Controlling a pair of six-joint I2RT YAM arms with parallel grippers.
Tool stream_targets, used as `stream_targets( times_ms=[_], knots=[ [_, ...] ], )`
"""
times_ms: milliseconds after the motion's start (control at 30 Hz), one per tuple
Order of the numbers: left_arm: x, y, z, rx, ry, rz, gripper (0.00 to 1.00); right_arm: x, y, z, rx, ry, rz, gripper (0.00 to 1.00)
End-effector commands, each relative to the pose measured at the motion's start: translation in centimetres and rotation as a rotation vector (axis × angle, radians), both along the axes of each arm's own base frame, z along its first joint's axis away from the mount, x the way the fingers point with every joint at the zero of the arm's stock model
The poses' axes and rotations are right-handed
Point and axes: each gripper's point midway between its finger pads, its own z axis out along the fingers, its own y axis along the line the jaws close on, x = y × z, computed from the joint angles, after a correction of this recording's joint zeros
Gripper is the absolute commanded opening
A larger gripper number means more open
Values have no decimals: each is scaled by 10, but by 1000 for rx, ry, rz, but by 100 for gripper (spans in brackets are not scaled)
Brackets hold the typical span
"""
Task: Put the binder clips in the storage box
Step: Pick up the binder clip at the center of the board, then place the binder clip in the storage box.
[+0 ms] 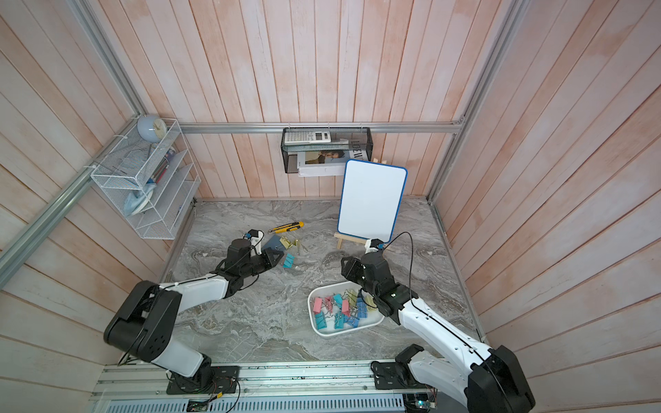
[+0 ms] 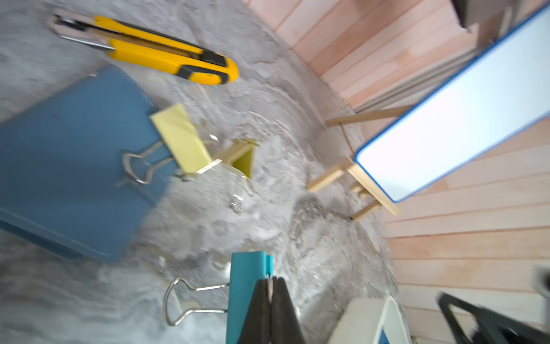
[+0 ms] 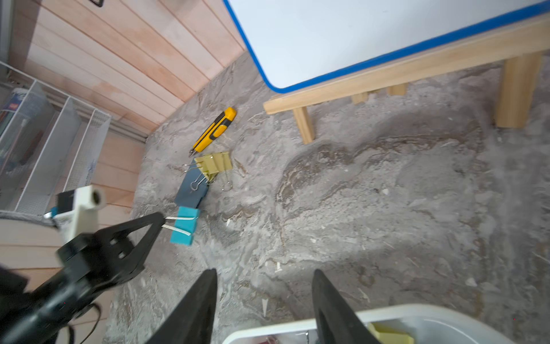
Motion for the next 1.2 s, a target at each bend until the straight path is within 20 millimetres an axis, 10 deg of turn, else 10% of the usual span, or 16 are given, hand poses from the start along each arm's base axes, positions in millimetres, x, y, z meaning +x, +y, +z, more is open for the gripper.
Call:
stream_targets(
  times_ms=[0, 233, 433, 900, 1033, 1167],
  knots=[
    [-40, -22, 17, 87, -42, -61, 0, 3, -4, 6, 84, -19, -16, 57],
    [-127, -90, 48, 372, -275, -339, 0, -4, -25, 12, 70, -85, -34, 69],
    [-188, -145, 32, 595, -450, -576, 0, -16, -39, 23, 75, -149, -60, 73],
    [-216, -162, -17, 595, -410, -646, 9, -20, -35, 21, 92, -119, -43, 73],
    [-211, -162, -6, 586, -436, -617, 31, -19, -32, 26, 102, -120, -29, 73],
    [-182, -154, 24, 535, -447, -503, 32, -19, -31, 33, 111, -137, -24, 73]
  ],
)
